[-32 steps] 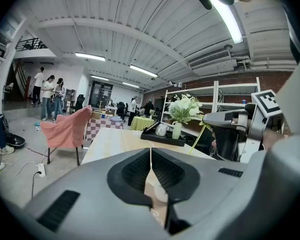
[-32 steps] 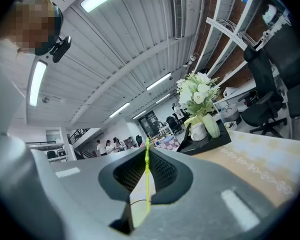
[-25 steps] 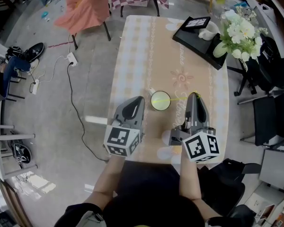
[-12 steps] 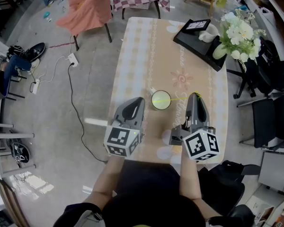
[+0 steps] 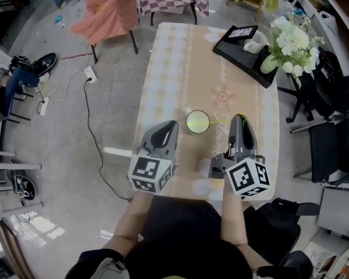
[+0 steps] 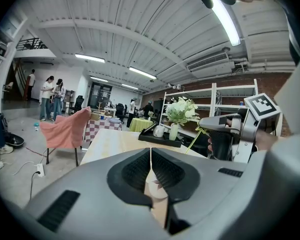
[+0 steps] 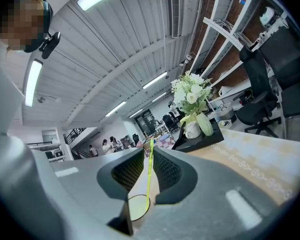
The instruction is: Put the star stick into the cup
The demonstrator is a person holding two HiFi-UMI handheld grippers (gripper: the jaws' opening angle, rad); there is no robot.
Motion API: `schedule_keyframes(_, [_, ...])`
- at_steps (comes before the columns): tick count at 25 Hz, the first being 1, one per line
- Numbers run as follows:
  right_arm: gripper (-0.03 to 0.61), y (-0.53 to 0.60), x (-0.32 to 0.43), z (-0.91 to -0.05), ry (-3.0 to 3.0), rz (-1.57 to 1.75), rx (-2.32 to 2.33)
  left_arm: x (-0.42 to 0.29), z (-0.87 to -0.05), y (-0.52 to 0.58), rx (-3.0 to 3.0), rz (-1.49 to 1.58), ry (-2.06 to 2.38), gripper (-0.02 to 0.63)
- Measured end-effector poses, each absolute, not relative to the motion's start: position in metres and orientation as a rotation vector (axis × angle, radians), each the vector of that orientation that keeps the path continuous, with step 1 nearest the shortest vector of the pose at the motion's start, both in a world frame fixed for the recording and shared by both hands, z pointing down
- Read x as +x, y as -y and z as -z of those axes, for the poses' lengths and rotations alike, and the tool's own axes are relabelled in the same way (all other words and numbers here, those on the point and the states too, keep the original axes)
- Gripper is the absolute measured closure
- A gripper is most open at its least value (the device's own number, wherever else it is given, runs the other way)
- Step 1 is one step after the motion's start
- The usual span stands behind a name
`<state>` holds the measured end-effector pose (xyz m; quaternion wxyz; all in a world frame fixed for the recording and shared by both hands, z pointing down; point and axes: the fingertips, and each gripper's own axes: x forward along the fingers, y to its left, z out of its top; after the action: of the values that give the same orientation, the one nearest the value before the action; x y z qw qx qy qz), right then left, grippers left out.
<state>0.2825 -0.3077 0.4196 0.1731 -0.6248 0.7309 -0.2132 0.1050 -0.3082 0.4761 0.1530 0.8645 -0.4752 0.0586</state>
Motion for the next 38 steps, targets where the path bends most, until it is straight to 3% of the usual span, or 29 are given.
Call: schedule_keyframes(38, [0.511, 0.26, 0.266, -0.437, -2.165, 0.576, -1.822, 0.116, -0.465, 0.28, 2.553, -0.136, 1.319, 0.598])
